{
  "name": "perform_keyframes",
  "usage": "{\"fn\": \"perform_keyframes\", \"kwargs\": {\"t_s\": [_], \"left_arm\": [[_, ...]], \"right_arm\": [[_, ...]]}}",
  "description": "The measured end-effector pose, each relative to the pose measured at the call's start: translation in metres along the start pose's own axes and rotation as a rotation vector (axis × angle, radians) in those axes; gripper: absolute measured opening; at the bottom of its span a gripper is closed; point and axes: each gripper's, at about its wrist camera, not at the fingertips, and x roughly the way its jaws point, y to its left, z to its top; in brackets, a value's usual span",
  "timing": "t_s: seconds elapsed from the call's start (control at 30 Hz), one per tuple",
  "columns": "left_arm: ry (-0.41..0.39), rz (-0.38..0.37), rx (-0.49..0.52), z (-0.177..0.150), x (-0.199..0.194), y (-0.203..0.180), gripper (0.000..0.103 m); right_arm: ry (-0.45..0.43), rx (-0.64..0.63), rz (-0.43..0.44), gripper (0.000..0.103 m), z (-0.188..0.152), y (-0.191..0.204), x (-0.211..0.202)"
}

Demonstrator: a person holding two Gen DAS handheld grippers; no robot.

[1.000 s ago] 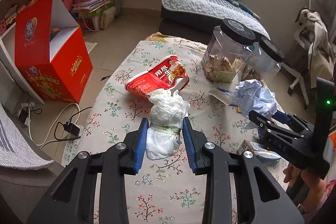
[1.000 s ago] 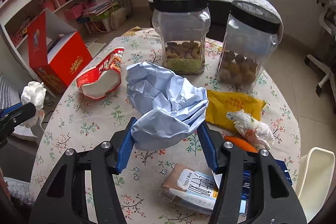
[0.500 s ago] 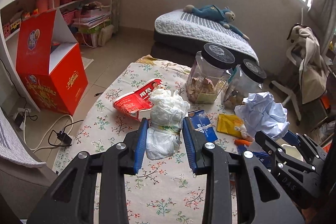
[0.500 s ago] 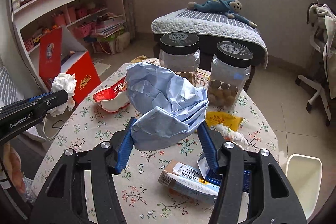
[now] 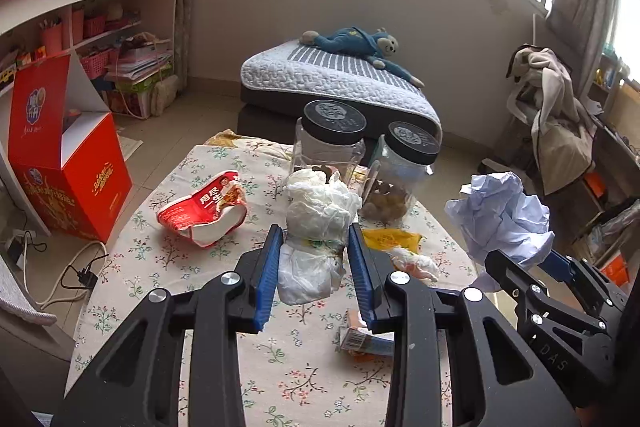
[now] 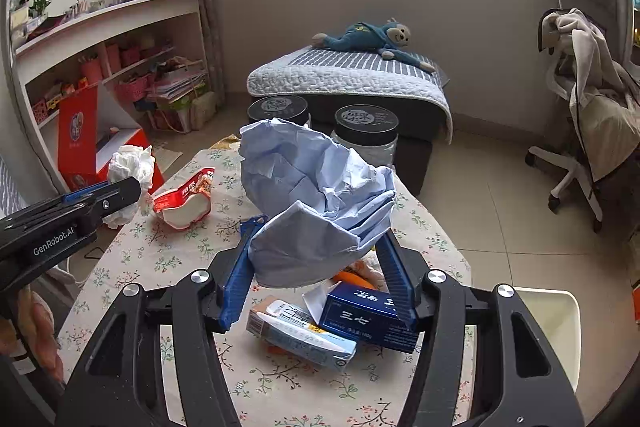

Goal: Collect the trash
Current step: 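Grasp a second white tissue with the left tool, stacking it, then drop the blue paper into the bin with the right tool while the left tool drops the tissues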

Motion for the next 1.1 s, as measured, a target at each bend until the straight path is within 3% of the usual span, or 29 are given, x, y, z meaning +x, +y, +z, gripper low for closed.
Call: {"fn": "perform_keyframes", "kwargs": {"t_s": [0.5, 0.57, 0.6, 0.63, 0.77, 0.87, 1.0, 1.07, 1.1], "left_arm": [[-0.019, -0.117, 0.084, -0.008, 0.005, -0.082, 0.034], [-0.012, -0.122, 0.090, -0.011, 0.007, -0.089, 0.034], [-0.003, -0.124, 0.097, -0.012, 0.009, -0.091, 0.034], [0.005, -0.124, 0.107, -0.014, 0.011, -0.093, 0.034], [0.017, -0.109, 0.159, -0.019, 0.014, -0.095, 0.035], [0.022, -0.116, 0.142, -0.016, 0.014, -0.088, 0.035], [0.030, -0.129, 0.111, -0.014, 0.014, -0.080, 0.035], [0.029, -0.126, 0.114, -0.014, 0.014, -0.079, 0.035], [0.029, -0.124, 0.120, -0.015, 0.013, -0.078, 0.035]], "right_arm": [[-0.040, 0.092, -0.122, 0.053, -0.010, -0.076, -0.036], [0.008, 0.129, -0.128, 0.056, -0.017, -0.091, -0.030], [0.062, 0.156, -0.125, 0.071, -0.023, -0.100, -0.023], [0.120, 0.197, -0.123, 0.076, -0.033, -0.110, -0.014], [0.347, 0.262, -0.125, 0.075, -0.075, -0.129, 0.022], [0.415, 0.196, -0.143, 0.075, -0.098, -0.119, 0.036], [0.428, 0.086, -0.137, 0.091, -0.110, -0.095, 0.051], [0.441, 0.030, -0.159, 0.091, -0.114, -0.089, 0.063], [0.462, 0.019, -0.161, 0.085, -0.117, -0.088, 0.071]]}}
